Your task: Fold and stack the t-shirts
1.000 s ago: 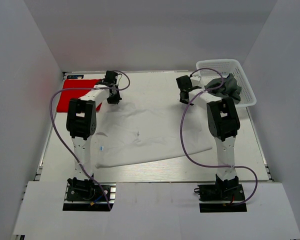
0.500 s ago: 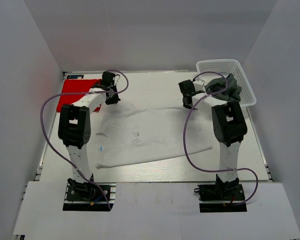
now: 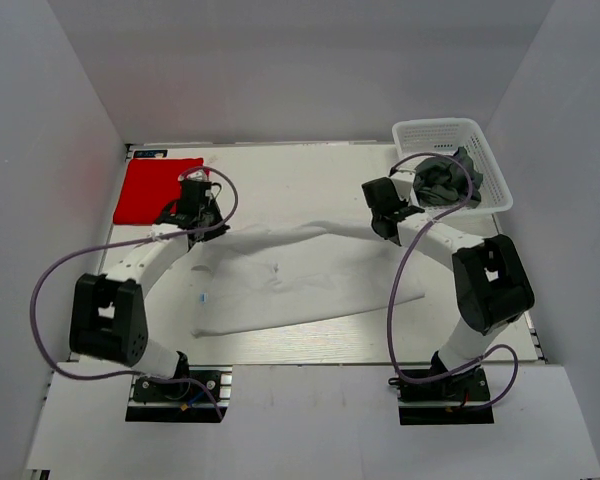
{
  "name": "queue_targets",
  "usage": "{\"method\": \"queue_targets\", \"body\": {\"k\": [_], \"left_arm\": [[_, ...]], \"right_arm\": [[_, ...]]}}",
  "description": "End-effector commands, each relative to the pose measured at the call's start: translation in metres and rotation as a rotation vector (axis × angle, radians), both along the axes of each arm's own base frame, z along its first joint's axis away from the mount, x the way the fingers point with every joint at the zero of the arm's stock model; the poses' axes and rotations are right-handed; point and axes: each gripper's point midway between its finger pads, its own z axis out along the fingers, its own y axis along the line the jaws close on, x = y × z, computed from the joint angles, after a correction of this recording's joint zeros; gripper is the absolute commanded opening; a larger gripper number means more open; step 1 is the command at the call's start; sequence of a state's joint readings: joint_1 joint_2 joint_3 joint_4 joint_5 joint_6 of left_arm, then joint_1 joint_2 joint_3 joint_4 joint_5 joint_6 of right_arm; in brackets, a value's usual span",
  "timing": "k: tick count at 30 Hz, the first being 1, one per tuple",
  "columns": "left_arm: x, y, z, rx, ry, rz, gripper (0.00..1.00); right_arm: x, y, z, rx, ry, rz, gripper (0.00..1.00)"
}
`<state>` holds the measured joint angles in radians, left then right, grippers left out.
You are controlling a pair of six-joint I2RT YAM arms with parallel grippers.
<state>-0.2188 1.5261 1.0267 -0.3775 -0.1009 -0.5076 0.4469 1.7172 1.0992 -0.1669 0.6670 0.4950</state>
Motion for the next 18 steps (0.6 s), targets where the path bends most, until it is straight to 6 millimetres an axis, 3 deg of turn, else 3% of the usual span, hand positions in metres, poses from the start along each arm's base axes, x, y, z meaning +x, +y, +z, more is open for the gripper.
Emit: {"method": "queue_targets", "body": {"k": [1,2,4,5,8,12,18], "left_arm": [[-0.012,-0.009,0.039,-0.112,-0.126,0.027,0.0],[-0.024,-0.009,0.029,-0.123,-0.102,0.027,0.0],[-0.038,-0.008,0.04,-0.152,-0.137,0.031,0.0],[-0.051,-0.005,0.028,-0.152,-0.108,0.039,0.0],[-0.08,0.004,0.023,-0.172,-0.092,0.094,0.0],[-0.104,0.008,0.021,-0.208,-0.117,0.118,0.0],[-0.133,0.006,-0.008,-0.245,-0.039,0.126,0.0]], "right_arm": [[-0.009,-0.007,0.017,-0.006,-0.066,-0.034,0.0],[-0.01,-0.009,0.021,0.0,-0.076,-0.037,0.0],[-0.017,-0.012,0.019,-0.011,-0.07,-0.042,0.0],[-0.018,-0.013,0.022,-0.008,-0.081,-0.044,0.0],[-0.026,-0.016,0.022,-0.014,-0.076,-0.039,0.0],[-0.028,-0.02,0.025,-0.03,-0.078,-0.033,0.0],[-0.036,-0.025,0.018,-0.04,-0.048,-0.041,0.0]]}}
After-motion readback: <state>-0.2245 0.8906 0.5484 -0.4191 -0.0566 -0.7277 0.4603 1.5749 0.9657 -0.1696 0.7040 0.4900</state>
